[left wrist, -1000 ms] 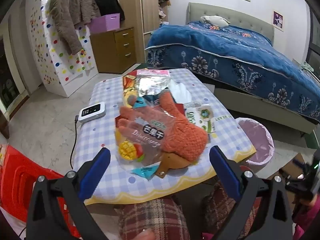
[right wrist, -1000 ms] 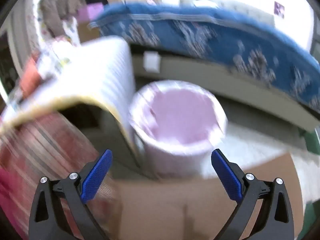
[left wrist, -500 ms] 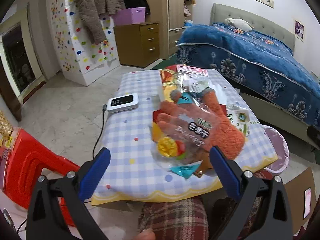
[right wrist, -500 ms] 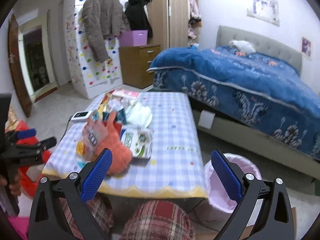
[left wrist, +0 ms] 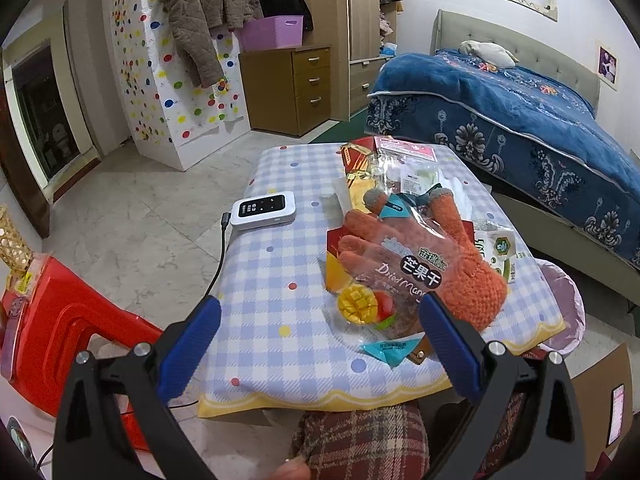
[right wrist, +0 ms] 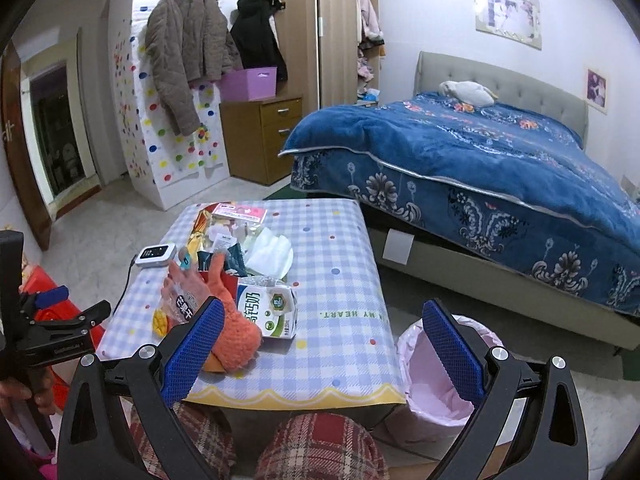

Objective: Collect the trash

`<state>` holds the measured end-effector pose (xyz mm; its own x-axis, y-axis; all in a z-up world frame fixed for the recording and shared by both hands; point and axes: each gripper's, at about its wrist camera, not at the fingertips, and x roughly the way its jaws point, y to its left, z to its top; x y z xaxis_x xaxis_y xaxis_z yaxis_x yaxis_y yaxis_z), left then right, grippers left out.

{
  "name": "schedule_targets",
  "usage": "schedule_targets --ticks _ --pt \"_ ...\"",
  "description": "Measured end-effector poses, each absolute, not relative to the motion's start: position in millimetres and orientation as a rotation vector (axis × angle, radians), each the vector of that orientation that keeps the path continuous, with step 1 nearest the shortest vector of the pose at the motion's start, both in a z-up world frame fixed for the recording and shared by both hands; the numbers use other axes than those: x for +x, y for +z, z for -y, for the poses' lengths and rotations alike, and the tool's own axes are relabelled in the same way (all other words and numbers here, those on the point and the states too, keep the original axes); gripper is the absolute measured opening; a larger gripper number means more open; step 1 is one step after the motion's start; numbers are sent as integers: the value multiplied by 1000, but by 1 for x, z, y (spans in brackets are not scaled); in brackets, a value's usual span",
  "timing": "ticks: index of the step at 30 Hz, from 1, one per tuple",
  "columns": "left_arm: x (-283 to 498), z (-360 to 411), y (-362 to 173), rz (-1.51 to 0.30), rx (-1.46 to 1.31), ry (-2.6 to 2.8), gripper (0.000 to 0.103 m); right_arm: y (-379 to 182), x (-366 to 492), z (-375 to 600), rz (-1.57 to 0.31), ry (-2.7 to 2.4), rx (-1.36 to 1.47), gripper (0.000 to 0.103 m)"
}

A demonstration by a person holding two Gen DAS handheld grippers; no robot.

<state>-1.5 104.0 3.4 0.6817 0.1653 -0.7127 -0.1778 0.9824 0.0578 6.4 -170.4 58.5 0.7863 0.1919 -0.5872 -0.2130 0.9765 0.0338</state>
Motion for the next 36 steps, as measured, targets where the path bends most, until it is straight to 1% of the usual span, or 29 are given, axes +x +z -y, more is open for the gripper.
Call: schedule_targets --ticks 36 --pt "-1 -105 6 -796 -15 192 96 45 13 166 -667 206 -54 98"
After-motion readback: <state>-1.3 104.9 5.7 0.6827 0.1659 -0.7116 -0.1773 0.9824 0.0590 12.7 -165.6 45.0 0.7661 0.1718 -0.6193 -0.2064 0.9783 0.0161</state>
